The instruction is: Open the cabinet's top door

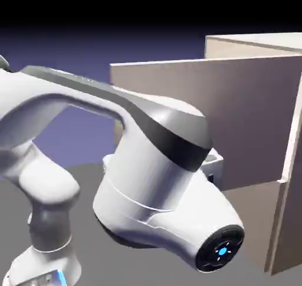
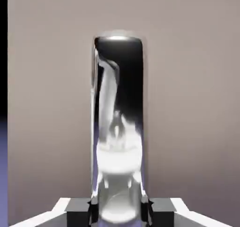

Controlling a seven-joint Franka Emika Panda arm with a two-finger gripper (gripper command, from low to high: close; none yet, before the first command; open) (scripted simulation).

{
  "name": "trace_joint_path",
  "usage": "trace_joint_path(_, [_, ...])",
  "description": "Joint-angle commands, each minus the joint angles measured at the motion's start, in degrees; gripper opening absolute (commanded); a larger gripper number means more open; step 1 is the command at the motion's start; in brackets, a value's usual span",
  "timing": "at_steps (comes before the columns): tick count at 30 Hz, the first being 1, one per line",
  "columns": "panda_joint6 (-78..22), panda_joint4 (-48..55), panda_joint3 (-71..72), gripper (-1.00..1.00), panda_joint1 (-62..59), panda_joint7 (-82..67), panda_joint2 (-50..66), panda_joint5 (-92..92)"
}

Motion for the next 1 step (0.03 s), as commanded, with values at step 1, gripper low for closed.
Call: trace_joint_path(1, [-0.5, 1.4, -1.4, -1.00, 2.1, 0.5, -0.8, -0.5])
